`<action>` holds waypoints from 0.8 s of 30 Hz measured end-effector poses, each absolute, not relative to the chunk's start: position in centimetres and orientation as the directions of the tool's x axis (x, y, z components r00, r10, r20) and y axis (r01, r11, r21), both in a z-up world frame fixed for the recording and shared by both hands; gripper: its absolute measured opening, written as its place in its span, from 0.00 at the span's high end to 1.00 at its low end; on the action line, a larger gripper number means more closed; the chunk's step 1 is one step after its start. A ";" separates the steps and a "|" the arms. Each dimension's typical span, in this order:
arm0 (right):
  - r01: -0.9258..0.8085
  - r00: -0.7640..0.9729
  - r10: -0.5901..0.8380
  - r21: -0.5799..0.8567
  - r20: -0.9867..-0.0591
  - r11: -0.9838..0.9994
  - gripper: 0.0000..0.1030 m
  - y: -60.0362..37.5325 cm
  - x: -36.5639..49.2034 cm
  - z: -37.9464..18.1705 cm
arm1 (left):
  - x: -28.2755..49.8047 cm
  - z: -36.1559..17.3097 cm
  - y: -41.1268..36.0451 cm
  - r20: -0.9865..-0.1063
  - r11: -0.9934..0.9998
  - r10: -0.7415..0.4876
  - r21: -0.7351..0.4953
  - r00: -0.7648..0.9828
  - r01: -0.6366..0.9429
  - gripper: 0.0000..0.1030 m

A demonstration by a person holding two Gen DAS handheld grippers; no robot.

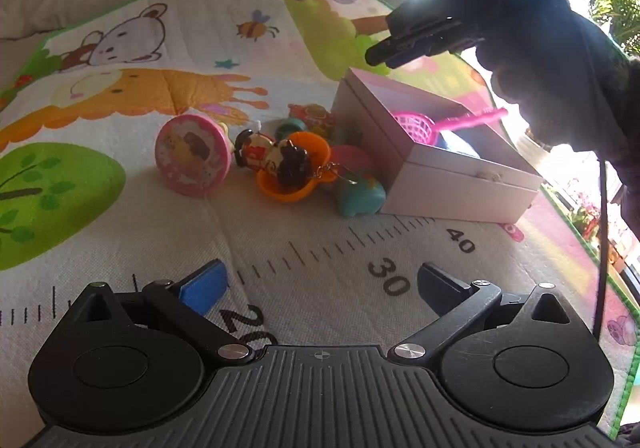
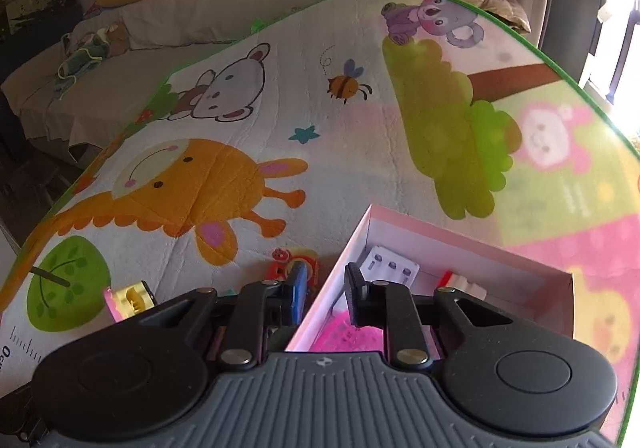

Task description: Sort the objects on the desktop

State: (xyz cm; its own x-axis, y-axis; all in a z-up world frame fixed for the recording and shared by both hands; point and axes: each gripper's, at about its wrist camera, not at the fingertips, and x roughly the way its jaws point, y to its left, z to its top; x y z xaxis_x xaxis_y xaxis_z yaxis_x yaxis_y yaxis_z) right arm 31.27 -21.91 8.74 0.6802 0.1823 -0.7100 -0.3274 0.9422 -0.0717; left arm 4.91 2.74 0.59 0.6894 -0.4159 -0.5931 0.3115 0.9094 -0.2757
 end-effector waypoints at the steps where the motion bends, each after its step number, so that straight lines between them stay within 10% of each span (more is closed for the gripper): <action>1: -0.310 0.703 0.134 -0.131 -0.699 0.942 0.80 -21.3 31.7 8.8 | 4.9 0.6 2.9 -0.590 0.908 -0.419 -0.283 0.690 0.309 0.00; 24: -0.347 0.467 0.096 -0.082 -0.879 0.934 0.82 -14.6 38.1 2.8 | 4.8 0.6 4.2 -0.559 0.890 -0.449 -0.349 0.697 0.293 0.00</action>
State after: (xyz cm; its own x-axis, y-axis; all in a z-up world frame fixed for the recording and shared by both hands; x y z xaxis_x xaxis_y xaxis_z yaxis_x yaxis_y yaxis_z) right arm 38.13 -14.58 2.80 0.4674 0.0962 -0.8788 -0.3472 0.9342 -0.0824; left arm 4.76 4.17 0.59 0.6973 -0.4489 -0.5588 0.2931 0.8900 -0.3492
